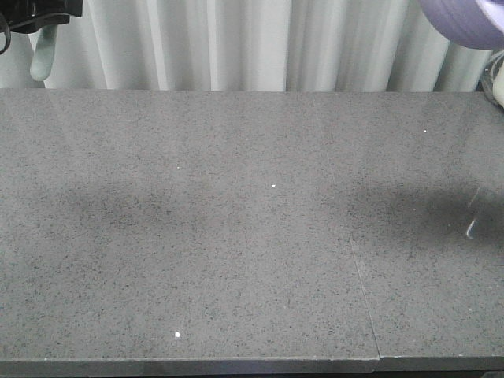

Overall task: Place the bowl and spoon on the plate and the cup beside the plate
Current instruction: 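Lift the spoon and bowl up off the counter with both grippers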

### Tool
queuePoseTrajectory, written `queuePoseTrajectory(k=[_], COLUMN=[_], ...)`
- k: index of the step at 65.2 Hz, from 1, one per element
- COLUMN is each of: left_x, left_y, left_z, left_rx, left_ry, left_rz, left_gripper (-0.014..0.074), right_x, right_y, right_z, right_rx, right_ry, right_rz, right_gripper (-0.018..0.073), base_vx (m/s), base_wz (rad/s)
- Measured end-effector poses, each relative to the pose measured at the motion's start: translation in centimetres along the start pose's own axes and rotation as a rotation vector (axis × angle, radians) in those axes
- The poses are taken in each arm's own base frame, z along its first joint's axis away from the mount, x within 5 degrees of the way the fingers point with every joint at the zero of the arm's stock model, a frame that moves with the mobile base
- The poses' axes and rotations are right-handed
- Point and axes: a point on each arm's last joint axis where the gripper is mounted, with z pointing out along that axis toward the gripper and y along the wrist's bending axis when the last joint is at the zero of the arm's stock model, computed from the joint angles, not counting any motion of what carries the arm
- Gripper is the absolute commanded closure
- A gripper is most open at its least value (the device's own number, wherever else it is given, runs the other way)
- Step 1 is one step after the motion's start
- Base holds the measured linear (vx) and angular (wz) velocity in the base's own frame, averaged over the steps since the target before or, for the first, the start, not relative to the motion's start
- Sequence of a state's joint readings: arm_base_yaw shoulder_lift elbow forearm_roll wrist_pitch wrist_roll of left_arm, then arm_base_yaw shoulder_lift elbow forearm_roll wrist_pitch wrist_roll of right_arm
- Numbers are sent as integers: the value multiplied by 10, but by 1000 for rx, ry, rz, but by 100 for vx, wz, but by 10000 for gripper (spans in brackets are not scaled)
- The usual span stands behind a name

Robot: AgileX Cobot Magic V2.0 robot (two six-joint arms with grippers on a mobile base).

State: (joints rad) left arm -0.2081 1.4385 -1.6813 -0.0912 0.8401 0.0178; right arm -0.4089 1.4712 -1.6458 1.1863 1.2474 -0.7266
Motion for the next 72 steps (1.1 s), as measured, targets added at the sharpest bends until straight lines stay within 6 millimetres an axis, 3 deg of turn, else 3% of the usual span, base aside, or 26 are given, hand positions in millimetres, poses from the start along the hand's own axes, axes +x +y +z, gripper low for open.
queuePoseTrajectory(k=[72], left_x=[1], left_y=[0], left_z=[0], left_rx=[0], left_ry=[7], left_rz=[0], left_gripper=[604], right_x=[0], right_y=[0], right_z=[0], right_rx=[0], right_ry=[0], right_rz=[-1], right_gripper=[565], base_vx=[0], base_wz=[-2])
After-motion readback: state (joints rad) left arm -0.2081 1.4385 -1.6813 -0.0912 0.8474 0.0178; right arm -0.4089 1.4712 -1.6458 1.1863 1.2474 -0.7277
